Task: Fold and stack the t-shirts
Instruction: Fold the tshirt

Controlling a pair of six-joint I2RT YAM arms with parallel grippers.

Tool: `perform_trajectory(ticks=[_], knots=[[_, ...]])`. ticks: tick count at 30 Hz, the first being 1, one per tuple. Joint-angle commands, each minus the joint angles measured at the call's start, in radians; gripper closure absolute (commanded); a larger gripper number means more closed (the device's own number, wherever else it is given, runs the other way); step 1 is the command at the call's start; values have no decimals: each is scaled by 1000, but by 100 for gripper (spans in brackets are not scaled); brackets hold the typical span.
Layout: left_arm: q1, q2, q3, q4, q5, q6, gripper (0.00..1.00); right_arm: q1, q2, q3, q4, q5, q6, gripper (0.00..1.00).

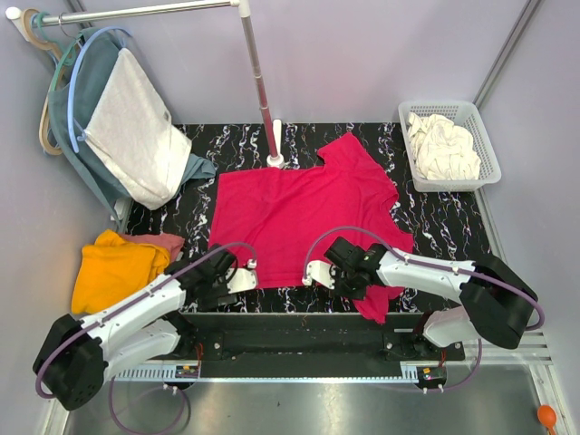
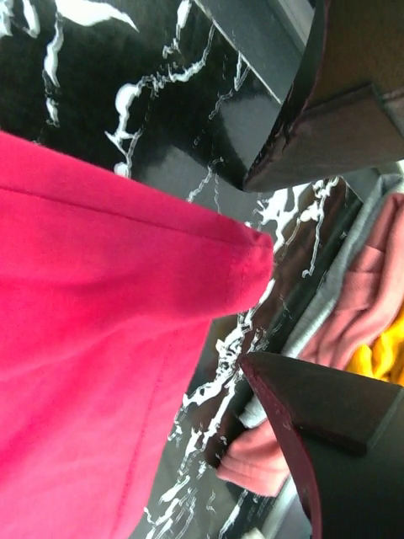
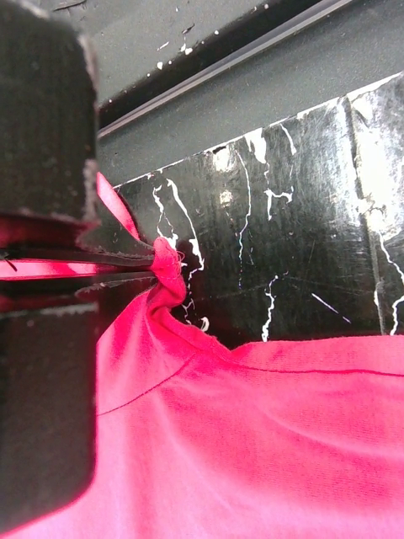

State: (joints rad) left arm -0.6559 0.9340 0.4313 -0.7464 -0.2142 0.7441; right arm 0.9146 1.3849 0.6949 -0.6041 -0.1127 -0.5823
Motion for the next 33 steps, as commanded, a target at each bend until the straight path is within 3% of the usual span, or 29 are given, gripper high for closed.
perform_trajectory(ticks=[1,3,9,10,11,22,33], knots=[[-2,29,-31,64,29,17,34,6,-18,-8,-13,44,1,98],[-2,38,-32,73,30,8,49,6,-29,-3,-16,47,1,98],[-2,37,-25,68,33,-18,73,6,-60,8,-40,45,10,98],[-2,34,-22,64,32,-22,93,6,-64,11,-51,44,12,98],[-2,28,-22,61,24,-28,100,7,-69,14,-57,36,13,98],[-4,-95,36,-41,-13,-26,100,6,-144,144,-212,-5,38,98],[-2,-22,141,7,-73,26,100,4,-158,195,-249,174,-36,98]])
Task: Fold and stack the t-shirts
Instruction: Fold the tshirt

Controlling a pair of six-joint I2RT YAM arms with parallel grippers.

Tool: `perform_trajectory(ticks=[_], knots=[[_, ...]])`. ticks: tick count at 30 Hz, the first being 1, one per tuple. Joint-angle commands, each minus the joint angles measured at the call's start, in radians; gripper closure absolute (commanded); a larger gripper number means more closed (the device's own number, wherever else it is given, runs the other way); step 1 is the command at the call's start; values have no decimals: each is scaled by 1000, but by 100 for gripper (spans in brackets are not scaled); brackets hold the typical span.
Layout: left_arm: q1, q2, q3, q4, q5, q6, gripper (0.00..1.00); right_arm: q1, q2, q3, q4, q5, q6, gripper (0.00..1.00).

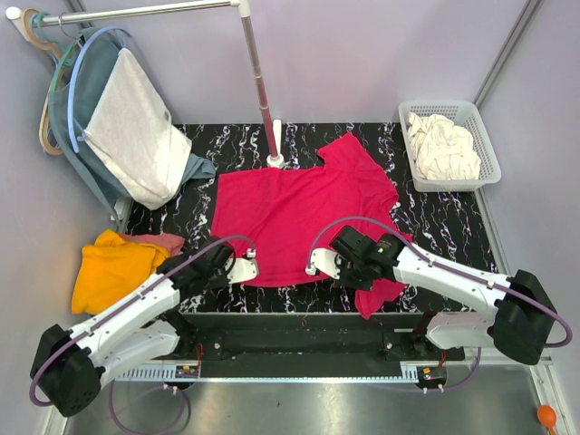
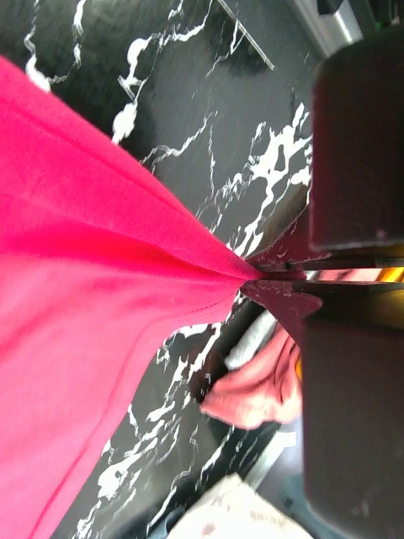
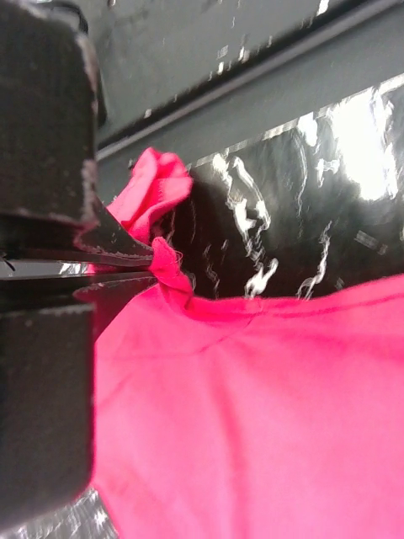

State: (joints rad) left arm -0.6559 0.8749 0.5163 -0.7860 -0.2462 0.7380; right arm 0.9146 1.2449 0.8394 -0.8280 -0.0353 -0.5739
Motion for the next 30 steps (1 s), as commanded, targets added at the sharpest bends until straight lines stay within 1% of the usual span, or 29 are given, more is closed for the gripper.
perform_trajectory(ticks=[1,5,9,10,15,19,24,30], knots=[[-1,47,66,57,-45,40,100,4,-18,53,-25,109,-52,98],[33,91,94,111,-48,87,100,-22,-1,88,-26,141,-92,98],[123,145,134,154,-1,126,100,-104,22,138,-25,132,-164,98],[137,157,140,177,7,133,100,-144,31,151,-25,123,-176,98],[203,248,186,224,28,165,100,-213,106,248,-23,114,-253,98],[225,317,232,263,33,184,100,-262,198,334,-17,107,-297,98],[246,417,293,295,38,192,100,-292,287,408,-7,98,-337,98],[268,503,317,341,41,205,100,-330,387,478,9,95,-376,98]])
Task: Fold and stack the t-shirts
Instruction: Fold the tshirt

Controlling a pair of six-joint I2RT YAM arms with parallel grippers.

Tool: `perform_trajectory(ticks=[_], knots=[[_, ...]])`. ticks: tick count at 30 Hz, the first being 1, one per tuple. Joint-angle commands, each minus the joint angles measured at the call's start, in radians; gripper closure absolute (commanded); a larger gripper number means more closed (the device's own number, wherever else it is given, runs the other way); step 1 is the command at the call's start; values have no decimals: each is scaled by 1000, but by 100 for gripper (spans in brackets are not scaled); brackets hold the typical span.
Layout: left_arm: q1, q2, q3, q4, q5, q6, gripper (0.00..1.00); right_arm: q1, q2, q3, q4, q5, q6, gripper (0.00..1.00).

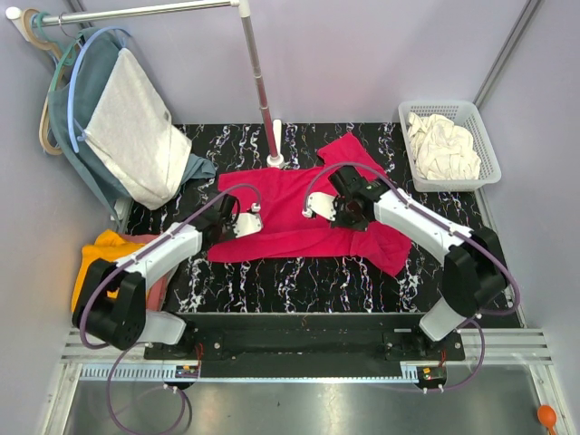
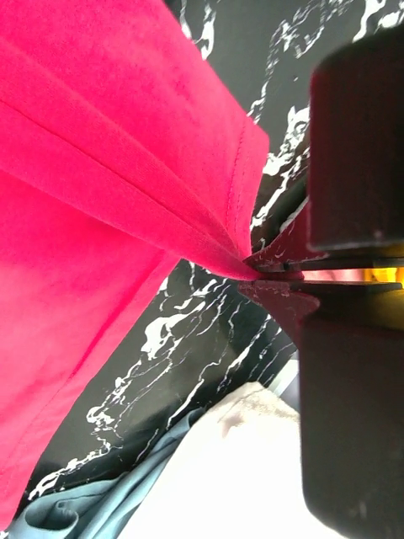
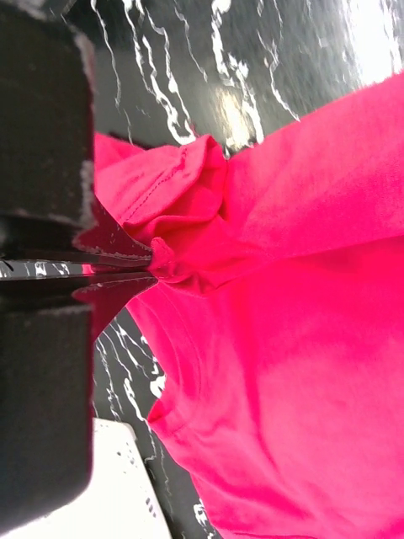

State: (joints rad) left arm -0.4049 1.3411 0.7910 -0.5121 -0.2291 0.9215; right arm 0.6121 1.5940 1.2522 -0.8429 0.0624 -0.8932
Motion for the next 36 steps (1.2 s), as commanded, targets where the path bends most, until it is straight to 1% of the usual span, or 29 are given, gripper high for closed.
perform_trajectory(ticks=[1,10,16,27,33,35,36], knots=[[17,44,43,72,24,25,100,-32,58,79,25,-7,-59,98],[34,128,54,126,22,37,100,-58,182,144,41,-9,-89,98],[44,184,82,147,20,46,100,-67,236,187,47,-10,-98,98],[84,224,134,158,17,65,100,-92,239,200,47,14,-128,99],[90,250,128,176,14,60,100,-114,260,202,48,11,-136,99],[90,262,129,193,7,53,100,-115,276,204,54,10,-133,98],[90,270,129,198,-2,50,100,-117,280,204,62,11,-130,94]])
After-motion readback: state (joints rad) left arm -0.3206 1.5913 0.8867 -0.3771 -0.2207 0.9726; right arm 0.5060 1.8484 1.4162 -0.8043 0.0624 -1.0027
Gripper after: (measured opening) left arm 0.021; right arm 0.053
